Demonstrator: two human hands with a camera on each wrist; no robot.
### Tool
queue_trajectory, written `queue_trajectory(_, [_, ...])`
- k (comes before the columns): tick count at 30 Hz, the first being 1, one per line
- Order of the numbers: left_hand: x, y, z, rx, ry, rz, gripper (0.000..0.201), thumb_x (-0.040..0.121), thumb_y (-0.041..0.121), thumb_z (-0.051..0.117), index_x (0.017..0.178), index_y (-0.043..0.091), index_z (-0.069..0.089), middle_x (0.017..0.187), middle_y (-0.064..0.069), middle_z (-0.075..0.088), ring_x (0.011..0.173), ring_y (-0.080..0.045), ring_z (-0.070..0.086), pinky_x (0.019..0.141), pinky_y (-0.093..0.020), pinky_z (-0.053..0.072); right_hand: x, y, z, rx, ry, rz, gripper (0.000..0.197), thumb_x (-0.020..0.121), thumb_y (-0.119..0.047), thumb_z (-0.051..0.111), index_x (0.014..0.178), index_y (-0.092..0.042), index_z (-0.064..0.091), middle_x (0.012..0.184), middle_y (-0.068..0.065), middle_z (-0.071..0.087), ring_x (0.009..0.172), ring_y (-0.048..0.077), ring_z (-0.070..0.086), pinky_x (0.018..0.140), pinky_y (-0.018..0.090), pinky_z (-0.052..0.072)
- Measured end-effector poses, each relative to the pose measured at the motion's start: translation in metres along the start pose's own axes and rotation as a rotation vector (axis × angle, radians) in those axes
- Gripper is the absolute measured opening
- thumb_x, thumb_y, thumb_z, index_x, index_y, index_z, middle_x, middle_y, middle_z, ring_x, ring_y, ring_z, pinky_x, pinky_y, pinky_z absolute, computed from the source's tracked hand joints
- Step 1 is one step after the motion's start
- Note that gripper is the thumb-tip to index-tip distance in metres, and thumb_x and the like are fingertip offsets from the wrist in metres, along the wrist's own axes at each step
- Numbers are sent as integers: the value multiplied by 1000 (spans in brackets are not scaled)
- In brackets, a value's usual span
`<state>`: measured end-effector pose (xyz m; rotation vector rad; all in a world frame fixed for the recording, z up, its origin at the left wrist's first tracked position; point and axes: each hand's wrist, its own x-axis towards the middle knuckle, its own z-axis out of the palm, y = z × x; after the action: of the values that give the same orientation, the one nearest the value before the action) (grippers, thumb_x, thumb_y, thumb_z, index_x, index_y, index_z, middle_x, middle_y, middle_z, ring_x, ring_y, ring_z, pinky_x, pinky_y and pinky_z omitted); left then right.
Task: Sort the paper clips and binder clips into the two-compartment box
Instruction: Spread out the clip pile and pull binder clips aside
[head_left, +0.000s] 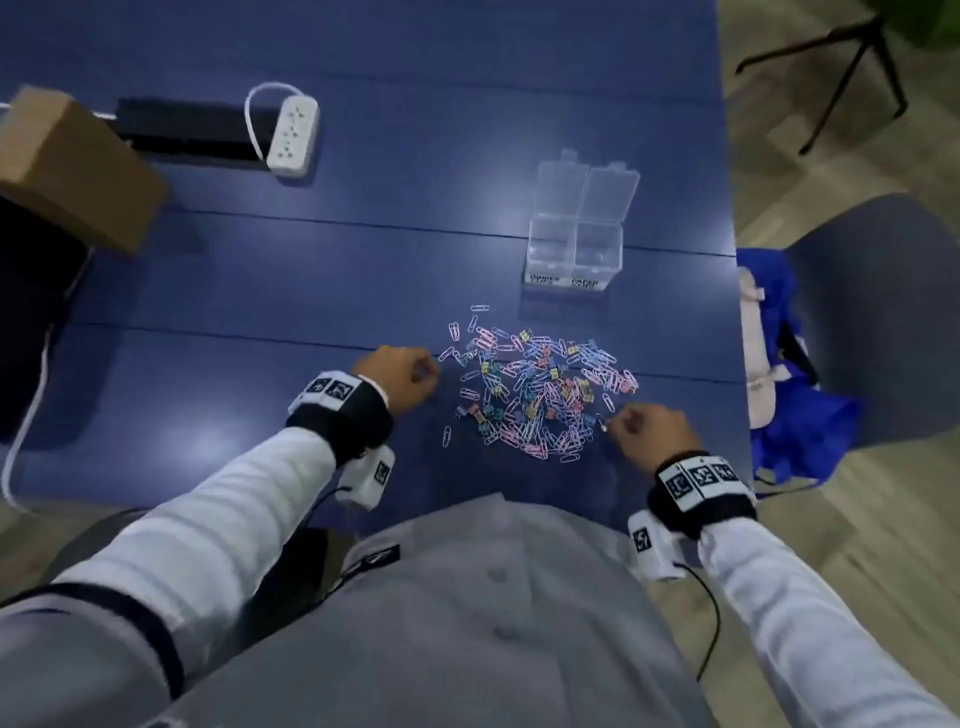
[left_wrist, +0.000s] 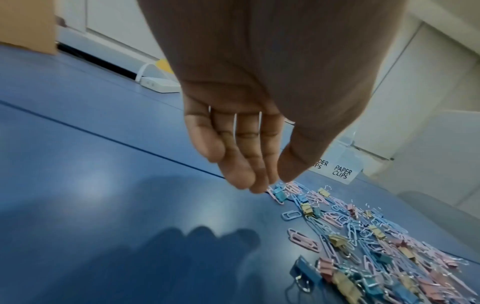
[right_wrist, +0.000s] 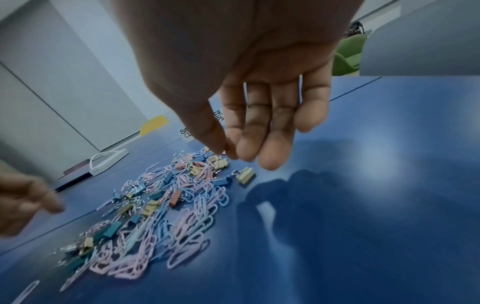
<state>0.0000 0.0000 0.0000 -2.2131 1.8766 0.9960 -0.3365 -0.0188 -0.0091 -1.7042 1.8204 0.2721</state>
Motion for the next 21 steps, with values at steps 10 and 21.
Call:
queue_trajectory(10, [34,43,34,72,131,214,37,87,33,57,122,25,51,123,3,54,108,-20,57,82,-33,49,32,-61,10,17,135,-207,20,87,-34,59,106,-30,63,110,-3,61,104,20,60,87,33,47])
queue_trajectory(21, [39,44,42,89,224,238,33,94,28,50,126,21,53,125,-1,54,114,-22,52,86,-34,48,31,-79,30,-69,213,-353,30,88,-27,60,118,-27,57,114,2,53,102,21,55,78,32,47])
